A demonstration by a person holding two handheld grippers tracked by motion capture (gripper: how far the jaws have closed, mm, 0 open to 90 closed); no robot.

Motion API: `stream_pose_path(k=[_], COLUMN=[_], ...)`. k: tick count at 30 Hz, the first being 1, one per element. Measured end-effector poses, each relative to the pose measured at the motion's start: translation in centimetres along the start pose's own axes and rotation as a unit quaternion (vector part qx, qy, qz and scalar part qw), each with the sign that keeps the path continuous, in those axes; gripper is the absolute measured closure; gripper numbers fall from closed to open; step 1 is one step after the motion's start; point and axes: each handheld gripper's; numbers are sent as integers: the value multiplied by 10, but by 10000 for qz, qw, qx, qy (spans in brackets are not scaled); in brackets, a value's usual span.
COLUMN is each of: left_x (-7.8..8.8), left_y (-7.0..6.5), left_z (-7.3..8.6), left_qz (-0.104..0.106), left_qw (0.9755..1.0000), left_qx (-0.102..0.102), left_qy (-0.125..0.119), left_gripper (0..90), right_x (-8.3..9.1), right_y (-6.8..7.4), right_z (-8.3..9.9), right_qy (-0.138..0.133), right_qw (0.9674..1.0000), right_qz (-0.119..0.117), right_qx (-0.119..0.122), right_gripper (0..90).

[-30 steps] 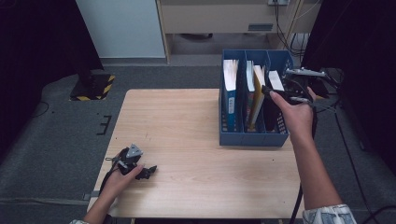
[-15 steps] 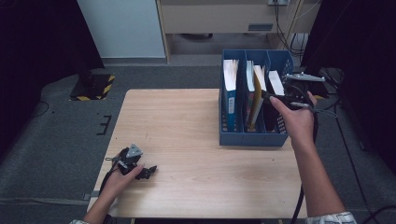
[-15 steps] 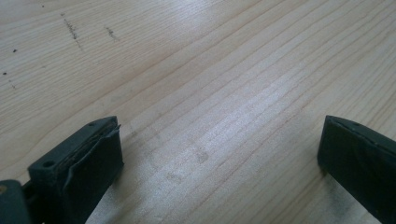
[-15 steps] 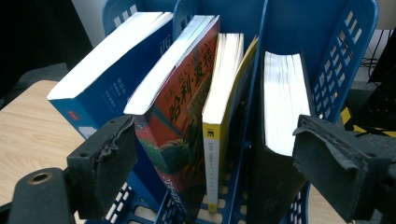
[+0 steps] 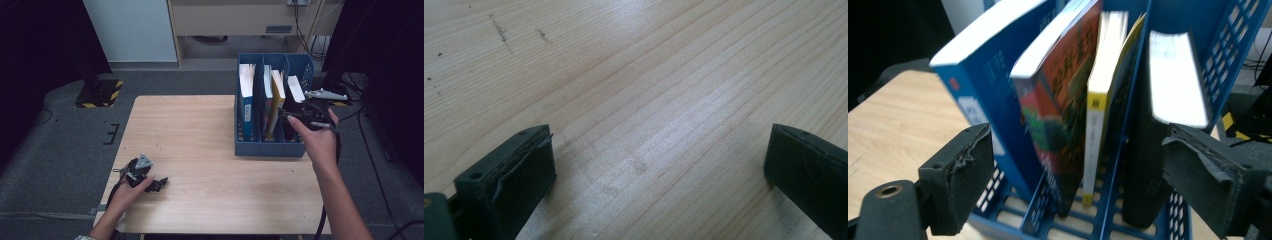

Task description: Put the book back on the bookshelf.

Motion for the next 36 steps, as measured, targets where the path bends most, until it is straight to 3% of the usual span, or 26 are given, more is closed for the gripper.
stream_pose_path(k=[9,36], left_x=[0,0], left_y=[0,0], left_z=[0,0], left_qz=[-3,-4], left_qw=[10000,10000], left_qx=[-4,-4], left_qy=[-1,-3], left_gripper=[0,0], right_x=[4,-17], right_y=[1,9], right_z=[26,109], right_qy=[237,839], right_qw=[9997,9961], right_qz=[-13,-213], right_qx=[86,155], right_gripper=[134,111])
Point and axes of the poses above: each handheld gripper's, and its own axes: x roughly backward along the jaws, z roughly out of its underside, y roughly to its left, and after that the axes turned 12 degrees about -x, right-handed
